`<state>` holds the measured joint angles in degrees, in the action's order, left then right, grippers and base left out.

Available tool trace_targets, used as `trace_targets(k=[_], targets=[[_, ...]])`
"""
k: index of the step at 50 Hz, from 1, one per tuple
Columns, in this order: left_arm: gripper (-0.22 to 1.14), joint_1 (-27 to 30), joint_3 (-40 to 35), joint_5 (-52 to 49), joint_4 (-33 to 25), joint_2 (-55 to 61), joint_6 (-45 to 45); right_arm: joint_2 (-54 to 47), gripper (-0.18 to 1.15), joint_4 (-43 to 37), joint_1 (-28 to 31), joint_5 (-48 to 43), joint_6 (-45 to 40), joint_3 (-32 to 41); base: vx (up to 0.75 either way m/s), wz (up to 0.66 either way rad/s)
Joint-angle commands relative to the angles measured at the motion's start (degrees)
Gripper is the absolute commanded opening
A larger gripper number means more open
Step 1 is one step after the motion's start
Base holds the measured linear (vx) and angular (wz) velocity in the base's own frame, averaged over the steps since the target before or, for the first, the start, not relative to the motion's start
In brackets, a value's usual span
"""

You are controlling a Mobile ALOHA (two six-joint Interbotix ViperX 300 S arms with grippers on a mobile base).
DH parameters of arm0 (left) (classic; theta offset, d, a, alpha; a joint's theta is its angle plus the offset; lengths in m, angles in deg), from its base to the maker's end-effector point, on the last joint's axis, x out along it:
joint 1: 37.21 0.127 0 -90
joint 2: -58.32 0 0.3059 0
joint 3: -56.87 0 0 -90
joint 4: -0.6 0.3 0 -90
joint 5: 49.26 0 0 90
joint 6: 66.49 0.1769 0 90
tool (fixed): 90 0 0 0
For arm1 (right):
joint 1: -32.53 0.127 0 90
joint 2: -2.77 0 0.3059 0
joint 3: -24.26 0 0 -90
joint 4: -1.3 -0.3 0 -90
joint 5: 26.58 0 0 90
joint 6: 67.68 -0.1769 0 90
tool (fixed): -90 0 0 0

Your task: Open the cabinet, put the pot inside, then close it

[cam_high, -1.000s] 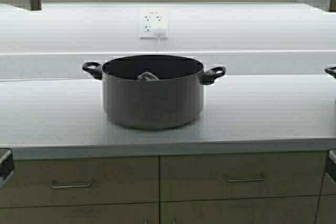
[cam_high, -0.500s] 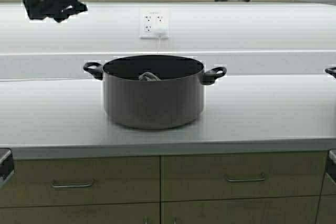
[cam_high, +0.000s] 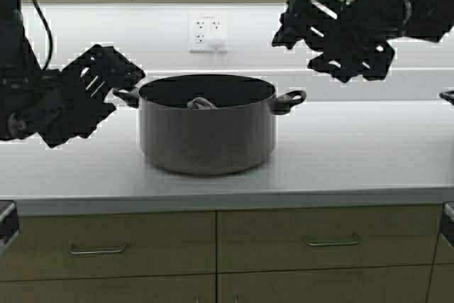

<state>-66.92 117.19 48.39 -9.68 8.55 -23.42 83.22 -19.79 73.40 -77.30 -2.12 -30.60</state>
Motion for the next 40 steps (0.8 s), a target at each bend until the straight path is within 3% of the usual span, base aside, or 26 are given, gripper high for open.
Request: trace_targets(k=[1, 9, 16, 21, 40], targets=[[1.02, 3.1, -2.1, 1.7, 0.0, 4.7, -2.5, -5.0, 0.96, 0.4, -0.4, -6.7, -3.9, -0.4, 0.00, 0.00], [1.02, 8.8, -4.7, 1.7, 2.0, 5.9, -3.2, -11.0, 0.96, 6.2, -6.3, -13.2, -12.6, -0.6, 0.00, 0.00], [1.02, 12.7, -9.3, 1.5, 9.2, 7.7, -4.1, -15.9, 0.96, 16.1, -13.6, -18.8, -21.1, 0.6, 0.01, 0.02], [1.02, 14.0, -12.1, 1.5, 12.3, 10.5, -5.8, -20.3, 0.96, 17.7, -17.1, -23.2, -25.4, 1.2, 0.02, 0.07], [1.02, 14.0, -17.1, 1.5, 15.3, 14.7, -9.4, -40.3, 0.96, 17.8, -18.2, -46.0, -31.9, 3.0, 0.06, 0.12]])
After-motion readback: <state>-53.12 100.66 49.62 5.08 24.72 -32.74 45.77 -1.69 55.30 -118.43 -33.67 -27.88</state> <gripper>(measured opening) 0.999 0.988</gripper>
